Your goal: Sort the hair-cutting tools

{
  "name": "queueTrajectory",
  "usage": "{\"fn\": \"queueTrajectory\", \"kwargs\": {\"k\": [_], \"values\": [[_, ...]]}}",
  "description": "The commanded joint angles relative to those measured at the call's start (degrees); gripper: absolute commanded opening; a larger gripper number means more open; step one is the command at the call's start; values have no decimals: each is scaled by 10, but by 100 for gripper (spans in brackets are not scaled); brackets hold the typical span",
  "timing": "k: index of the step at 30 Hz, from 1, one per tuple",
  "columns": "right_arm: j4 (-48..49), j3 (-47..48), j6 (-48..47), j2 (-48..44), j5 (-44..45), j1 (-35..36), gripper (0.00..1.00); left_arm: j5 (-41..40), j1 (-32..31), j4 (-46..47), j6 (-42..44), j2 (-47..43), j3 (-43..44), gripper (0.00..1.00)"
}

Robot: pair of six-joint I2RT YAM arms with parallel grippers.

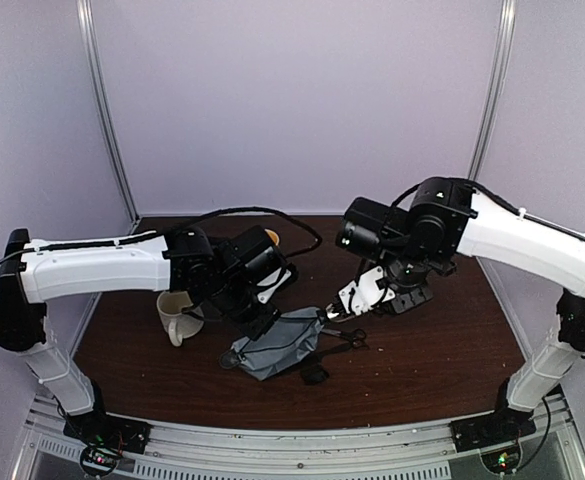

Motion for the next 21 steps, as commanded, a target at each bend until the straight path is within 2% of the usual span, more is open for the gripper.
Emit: {"fn": "queueTrajectory", "kwargs": {"k": [1,9,21], "values": [[9,20,18,36,122,42,12,44,-3,-9,-39,9,26,0],[50,20,18,69,200,85,12,76,-3,-2,-47,17,29,0],[72,29,18,108,220,115,11,103,-3,22,-60,17,30,0]]}}
